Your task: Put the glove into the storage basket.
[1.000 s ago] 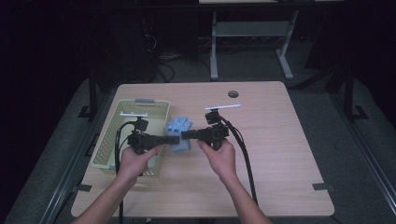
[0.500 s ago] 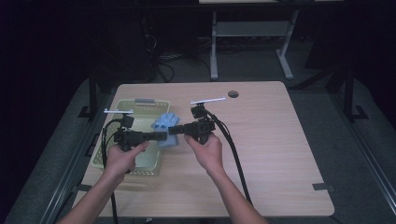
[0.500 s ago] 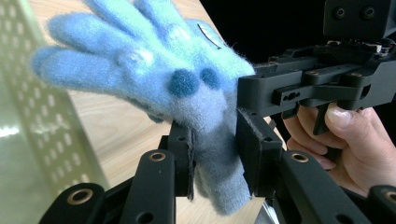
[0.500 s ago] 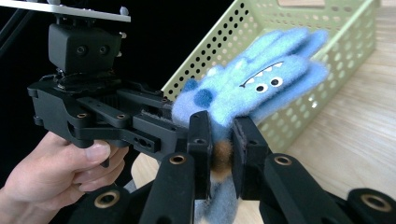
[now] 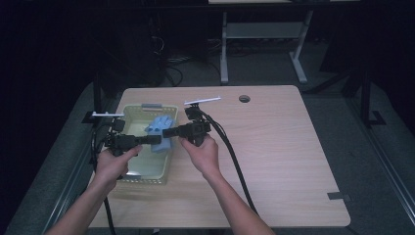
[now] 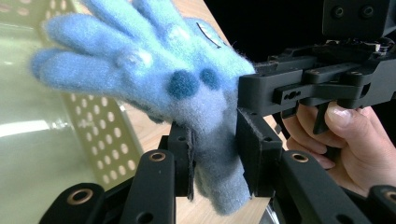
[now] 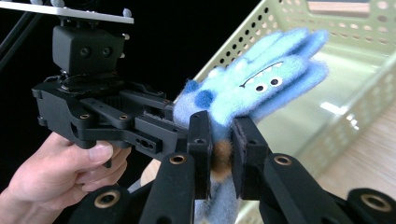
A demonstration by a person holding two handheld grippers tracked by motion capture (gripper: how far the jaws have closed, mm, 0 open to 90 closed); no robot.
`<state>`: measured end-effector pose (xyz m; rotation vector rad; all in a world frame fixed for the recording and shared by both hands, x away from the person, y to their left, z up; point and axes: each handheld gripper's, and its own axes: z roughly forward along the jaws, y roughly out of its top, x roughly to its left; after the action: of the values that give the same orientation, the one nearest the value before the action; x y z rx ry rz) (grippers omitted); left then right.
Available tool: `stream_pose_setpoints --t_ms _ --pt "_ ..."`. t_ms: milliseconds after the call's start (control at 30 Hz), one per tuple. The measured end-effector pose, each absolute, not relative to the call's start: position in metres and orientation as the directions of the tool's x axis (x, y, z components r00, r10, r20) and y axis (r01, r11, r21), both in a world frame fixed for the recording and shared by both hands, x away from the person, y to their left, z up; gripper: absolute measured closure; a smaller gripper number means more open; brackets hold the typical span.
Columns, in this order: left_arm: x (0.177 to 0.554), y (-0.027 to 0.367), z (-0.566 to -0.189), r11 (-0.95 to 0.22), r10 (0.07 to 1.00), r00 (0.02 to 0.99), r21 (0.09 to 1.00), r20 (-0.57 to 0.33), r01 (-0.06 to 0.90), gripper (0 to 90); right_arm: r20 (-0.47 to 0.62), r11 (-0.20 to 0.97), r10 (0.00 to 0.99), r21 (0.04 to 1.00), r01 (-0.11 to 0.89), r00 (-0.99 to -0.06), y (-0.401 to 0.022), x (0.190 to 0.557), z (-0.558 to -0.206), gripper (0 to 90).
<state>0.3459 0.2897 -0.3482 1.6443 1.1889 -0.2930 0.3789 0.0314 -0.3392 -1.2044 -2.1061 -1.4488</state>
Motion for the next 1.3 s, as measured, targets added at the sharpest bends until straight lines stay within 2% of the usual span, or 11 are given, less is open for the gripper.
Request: stream_pose_setpoints --t_ms 400,1300 --pt "0.345 0.321 -0.35 0.05 0.572 0.448 0.574 -0.687 0.817 67.4 0.676 0.144 0.426 0.606 0.783 -0.601 0.064 0.385 -0.344 79.2" --pt "0.354 0.359 -0.364 0.029 0.613 0.417 0.546 -0.671 0.837 67.4 0.718 0.131 0.407 0.566 0.814 -0.565 0.105 0.395 -0.368 79.2"
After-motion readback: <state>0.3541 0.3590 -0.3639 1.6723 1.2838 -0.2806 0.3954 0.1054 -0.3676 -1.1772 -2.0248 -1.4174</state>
